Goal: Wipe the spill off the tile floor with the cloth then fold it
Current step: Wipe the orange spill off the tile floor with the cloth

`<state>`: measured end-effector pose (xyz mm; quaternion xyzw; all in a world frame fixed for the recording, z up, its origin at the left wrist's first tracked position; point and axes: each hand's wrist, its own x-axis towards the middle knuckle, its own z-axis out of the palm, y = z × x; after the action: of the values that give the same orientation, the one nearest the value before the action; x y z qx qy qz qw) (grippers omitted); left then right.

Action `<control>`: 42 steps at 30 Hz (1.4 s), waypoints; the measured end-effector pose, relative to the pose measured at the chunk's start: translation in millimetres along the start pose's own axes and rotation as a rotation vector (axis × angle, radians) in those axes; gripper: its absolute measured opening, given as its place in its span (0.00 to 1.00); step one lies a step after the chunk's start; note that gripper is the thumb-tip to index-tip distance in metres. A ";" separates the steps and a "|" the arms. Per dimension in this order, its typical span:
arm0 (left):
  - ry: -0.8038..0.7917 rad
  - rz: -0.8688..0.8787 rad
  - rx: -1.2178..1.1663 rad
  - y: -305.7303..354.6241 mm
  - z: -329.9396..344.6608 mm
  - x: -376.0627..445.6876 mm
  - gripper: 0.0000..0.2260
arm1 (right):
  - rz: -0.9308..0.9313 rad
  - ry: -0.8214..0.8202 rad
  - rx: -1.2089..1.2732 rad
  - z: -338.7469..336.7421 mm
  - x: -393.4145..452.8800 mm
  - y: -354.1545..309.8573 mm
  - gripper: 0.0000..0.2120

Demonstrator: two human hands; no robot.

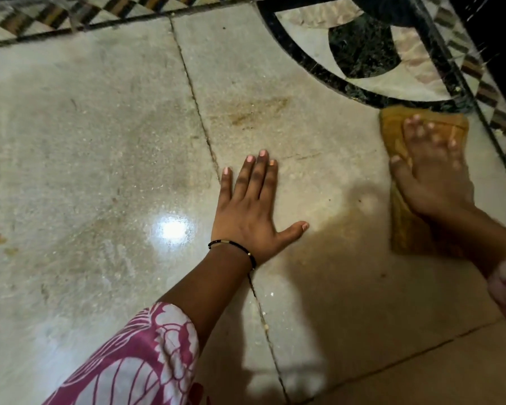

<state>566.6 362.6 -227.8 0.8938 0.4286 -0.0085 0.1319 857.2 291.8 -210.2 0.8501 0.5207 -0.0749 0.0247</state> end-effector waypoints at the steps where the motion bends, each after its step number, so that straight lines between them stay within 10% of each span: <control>1: -0.001 -0.002 -0.001 -0.9 0.8 -1.3 0.45 | 0.074 0.020 0.020 -2.1 19.5 -7.1 0.31; 4: -0.005 0.022 0.004 7.0 -3.9 2.9 0.45 | 0.289 -0.009 0.084 -15.7 68.7 -33.9 0.29; 13: 0.009 0.009 0.001 3.4 1.8 0.4 0.45 | -0.352 -0.084 0.008 10.8 -64.0 -75.9 0.31; 23: 0.002 0.009 0.015 2.8 2.1 1.2 0.45 | 0.161 -0.003 0.043 2.3 30.4 -25.7 0.35; 32: 0.112 -0.007 -0.154 -1.6 -1.1 -10.6 0.41 | -0.435 -0.059 -0.008 15.0 -46.4 -119.9 0.31; 38: 0.295 -0.178 -0.440 -43.3 -4.8 -87.7 0.35 | -0.764 -0.144 0.245 8.9 -160.8 -151.6 0.26; 42: 0.310 -0.270 -0.442 -60.2 -10.4 -97.7 0.36 | -0.431 -0.612 1.216 -10.3 -158.5 -164.4 0.19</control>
<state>457.5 326.5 -219.0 0.7688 0.5502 0.2041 0.2540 641.4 228.4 -169.8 0.5323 0.5129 -0.5904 -0.3241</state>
